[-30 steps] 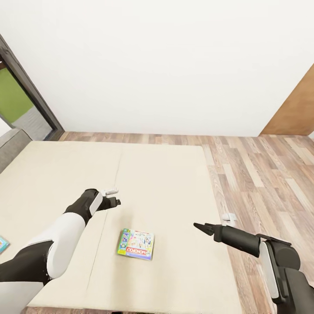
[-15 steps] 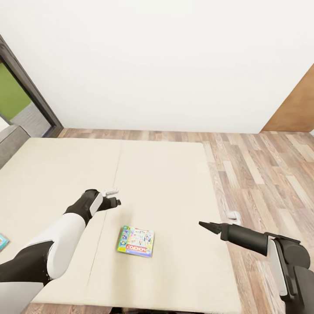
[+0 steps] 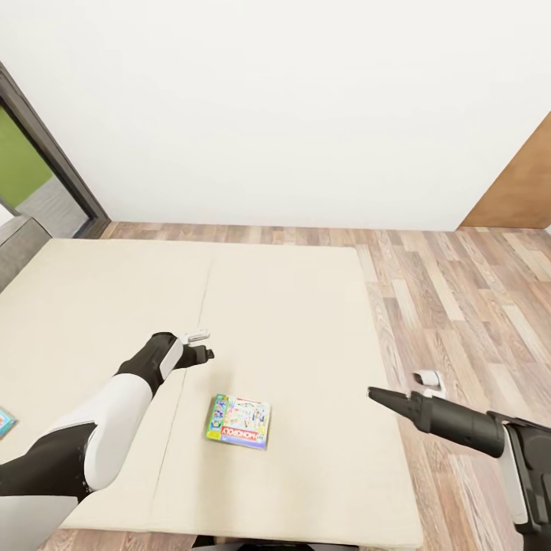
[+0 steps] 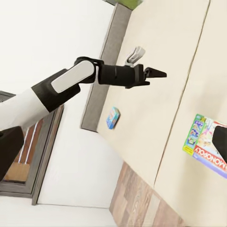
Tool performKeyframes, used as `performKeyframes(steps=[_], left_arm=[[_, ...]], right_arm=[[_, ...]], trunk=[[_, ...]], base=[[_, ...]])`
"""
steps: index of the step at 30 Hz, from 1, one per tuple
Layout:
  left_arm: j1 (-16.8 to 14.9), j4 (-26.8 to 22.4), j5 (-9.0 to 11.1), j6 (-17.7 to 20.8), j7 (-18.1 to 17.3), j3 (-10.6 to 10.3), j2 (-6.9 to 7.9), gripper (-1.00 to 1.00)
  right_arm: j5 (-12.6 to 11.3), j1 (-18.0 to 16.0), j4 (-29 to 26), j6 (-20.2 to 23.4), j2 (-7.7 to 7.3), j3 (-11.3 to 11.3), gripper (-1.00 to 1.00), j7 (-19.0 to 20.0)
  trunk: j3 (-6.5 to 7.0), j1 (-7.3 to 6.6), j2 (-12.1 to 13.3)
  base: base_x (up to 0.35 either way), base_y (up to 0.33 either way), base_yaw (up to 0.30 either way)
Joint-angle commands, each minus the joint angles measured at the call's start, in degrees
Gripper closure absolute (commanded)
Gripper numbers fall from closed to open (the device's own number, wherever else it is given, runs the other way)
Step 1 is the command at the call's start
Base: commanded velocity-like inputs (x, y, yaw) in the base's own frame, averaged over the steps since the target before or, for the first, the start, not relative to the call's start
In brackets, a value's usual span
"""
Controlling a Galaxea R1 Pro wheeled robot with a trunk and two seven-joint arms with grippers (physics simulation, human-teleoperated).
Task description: Put all the toys in the child's room - the three board games (two on the bed and one on the table), the two jigsaw puzzles on the table, and the tennis ball on the table - inside the toy box on the table in the child's room.
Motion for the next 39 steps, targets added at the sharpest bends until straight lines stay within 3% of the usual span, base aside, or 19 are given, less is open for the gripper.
performKeyframes(steps=[1, 5, 17, 29, 39], left_arm=[[0.0, -0.1, 0.0, 0.3, 0.1, 0.1, -0.06, -1.00], [0.0, -0.1, 0.0, 0.2, 0.1, -1.0, -0.08, -1.00], [0.0, -0.1, 0.0, 0.1, 0.1, -1.6, -0.09, -1.00], [0.0, -0.1, 0.0, 0.1, 0.0, -1.7, -0.09, -1.00], [0.0, -0.1, 0.0, 0.1, 0.1, -1.7, -0.36, -1.00]], right_arm=[[-0.1, 0.0, 0.0, 0.4, 0.00, -0.5, -1.00, 0.7], [0.1, 0.2, 0.0, -0.2, 0.44, -2.1, -1.00, 2.1], [0.5, 0.3, 0.1, -0.5, 0.66, -2.7, -1.00, 2.5], [0.8, 0.3, 0.1, -0.5, 0.67, -2.6, -1.00, -1.7], [0.7, 0.3, 0.1, -0.5, 0.69, -2.5, -1.00, -2.2]], trunk=[[-0.08, 0.03, -0.1], [-0.09, 0.03, -0.1], [-0.10, 0.03, -0.1], [-0.67, 0.03, -0.1], [-1.59, 0.03, -0.1]], base=[[0.000, 0.000, 0.000], [0.000, 0.000, 0.000], [0.000, 0.000, 0.000], [0.000, 0.000, 0.000], [0.000, 0.000, 0.000]])
